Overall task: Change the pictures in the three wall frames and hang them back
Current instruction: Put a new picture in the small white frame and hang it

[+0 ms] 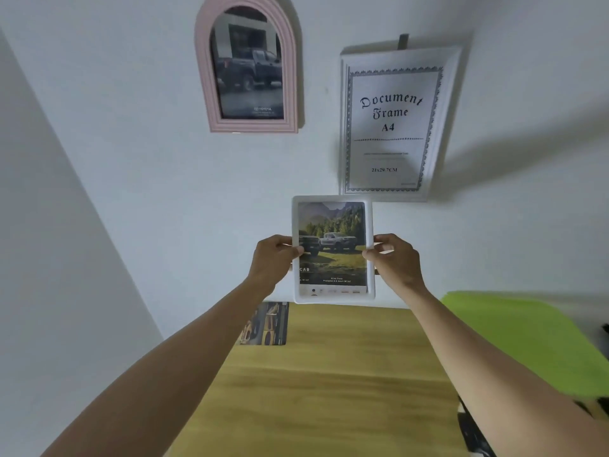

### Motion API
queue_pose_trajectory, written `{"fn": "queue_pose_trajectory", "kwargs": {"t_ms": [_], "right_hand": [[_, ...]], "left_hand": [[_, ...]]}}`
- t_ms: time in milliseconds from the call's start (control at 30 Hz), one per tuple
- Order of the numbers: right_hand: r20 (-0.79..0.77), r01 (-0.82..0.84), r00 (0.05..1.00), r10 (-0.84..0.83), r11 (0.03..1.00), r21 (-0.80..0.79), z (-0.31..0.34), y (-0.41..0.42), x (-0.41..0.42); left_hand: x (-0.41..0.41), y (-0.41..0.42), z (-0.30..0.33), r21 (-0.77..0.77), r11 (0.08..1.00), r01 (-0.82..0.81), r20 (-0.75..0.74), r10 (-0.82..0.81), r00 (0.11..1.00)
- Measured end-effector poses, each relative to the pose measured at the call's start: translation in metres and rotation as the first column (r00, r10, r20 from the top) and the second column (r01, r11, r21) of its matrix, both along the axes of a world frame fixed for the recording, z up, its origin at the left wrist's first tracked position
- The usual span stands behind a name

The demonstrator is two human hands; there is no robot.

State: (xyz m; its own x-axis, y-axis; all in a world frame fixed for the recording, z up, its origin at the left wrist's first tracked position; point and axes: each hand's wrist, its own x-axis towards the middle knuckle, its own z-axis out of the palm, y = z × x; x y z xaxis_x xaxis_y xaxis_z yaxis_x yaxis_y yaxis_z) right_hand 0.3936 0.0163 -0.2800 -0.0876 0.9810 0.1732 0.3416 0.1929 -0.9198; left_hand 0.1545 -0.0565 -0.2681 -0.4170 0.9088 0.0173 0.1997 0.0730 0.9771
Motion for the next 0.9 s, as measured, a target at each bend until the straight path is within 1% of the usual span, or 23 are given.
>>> {"fn": "queue_pose_trajectory", "kwargs": {"t_ms": [67,100,133,200,233,267,333,400,433,467,500,533,567,667,733,767,833,900], "right_hand": [[0.037,-0.020,0.999,0.021,0.999,-0.034,-0.014,-0.008,-0.011],[0.081,-0.026,0.996,0.030,0.998,-0.052,-0.022,-0.012,-0.015],[0.157,-0.028,0.987,0.038,0.997,-0.065,-0.029,-0.016,-0.019],[0.347,-0.021,0.937,0.042,0.998,-0.066,-0.042,-0.026,-0.028],[0.394,-0.021,0.918,0.042,0.998,-0.058,-0.046,-0.031,-0.033],[0.392,-0.036,0.918,0.055,0.998,-0.055,-0.048,-0.035,-0.038],[0.301,-0.104,0.946,0.123,0.992,-0.078,-0.043,-0.045,-0.050],[0.149,-0.169,0.969,0.195,0.971,-0.168,-0.031,-0.053,-0.067],[0.063,-0.186,0.977,0.202,0.962,-0.201,-0.027,-0.056,-0.074],[0.012,-0.181,0.982,0.188,0.958,-0.221,-0.024,-0.058,-0.081],[0.000,-0.161,0.986,0.165,0.961,-0.226,-0.023,-0.060,-0.085],[0.021,-0.130,0.990,0.138,0.965,-0.226,-0.024,-0.059,-0.089],[0.030,-0.100,0.994,0.109,0.970,-0.223,-0.026,-0.058,-0.090],[0.010,-0.025,1.000,0.028,0.968,-0.249,-0.033,-0.051,-0.083],[-0.012,-0.043,0.999,0.041,0.959,-0.279,-0.037,-0.047,-0.071],[-0.047,-0.069,0.997,0.058,0.953,-0.294,-0.039,-0.046,-0.063],[-0.115,-0.139,0.988,0.108,0.938,-0.316,-0.040,-0.046,-0.045],[-0.144,-0.209,0.975,0.170,0.919,-0.335,-0.047,-0.044,-0.027]], "left_hand": [[-0.008,-0.013,-0.016,-0.030,0.999,-0.027,0.022,0.028,0.999],[-0.010,-0.020,-0.022,-0.036,0.999,-0.038,0.019,0.039,0.999],[-0.012,-0.027,-0.028,-0.034,0.998,-0.044,0.005,0.044,0.999],[-0.011,-0.038,-0.039,-0.029,0.998,-0.059,-0.087,0.056,0.995],[-0.007,-0.044,-0.043,-0.028,0.997,-0.072,-0.152,0.067,0.986],[-0.003,-0.049,-0.048,-0.026,0.995,-0.094,-0.210,0.087,0.974],[0.009,-0.057,-0.057,-0.012,0.991,-0.130,-0.297,0.121,0.947],[0.020,-0.063,-0.066,-0.013,0.992,-0.128,-0.385,0.113,0.916],[0.026,-0.065,-0.070,-0.020,0.993,-0.116,-0.449,0.095,0.889],[0.032,-0.066,-0.075,-0.014,0.995,-0.097,-0.523,0.075,0.849],[0.037,-0.068,-0.080,0.006,0.997,-0.072,-0.592,0.061,0.804],[0.042,-0.068,-0.086,0.035,0.998,-0.045,-0.644,0.057,0.763],[0.047,-0.068,-0.089,0.062,0.998,-0.022,-0.677,0.058,0.734],[0.054,-0.063,-0.100,0.117,0.991,0.072,-0.713,0.033,0.700],[0.052,-0.060,-0.110,0.163,0.976,0.147,-0.720,0.016,0.694],[0.050,-0.059,-0.114,0.181,0.971,0.156,-0.713,0.020,0.701],[0.040,-0.052,-0.122,0.191,0.974,0.120,-0.687,0.045,0.725],[0.030,-0.045,-0.121,0.113,0.992,0.061,-0.633,0.025,0.774]]}}
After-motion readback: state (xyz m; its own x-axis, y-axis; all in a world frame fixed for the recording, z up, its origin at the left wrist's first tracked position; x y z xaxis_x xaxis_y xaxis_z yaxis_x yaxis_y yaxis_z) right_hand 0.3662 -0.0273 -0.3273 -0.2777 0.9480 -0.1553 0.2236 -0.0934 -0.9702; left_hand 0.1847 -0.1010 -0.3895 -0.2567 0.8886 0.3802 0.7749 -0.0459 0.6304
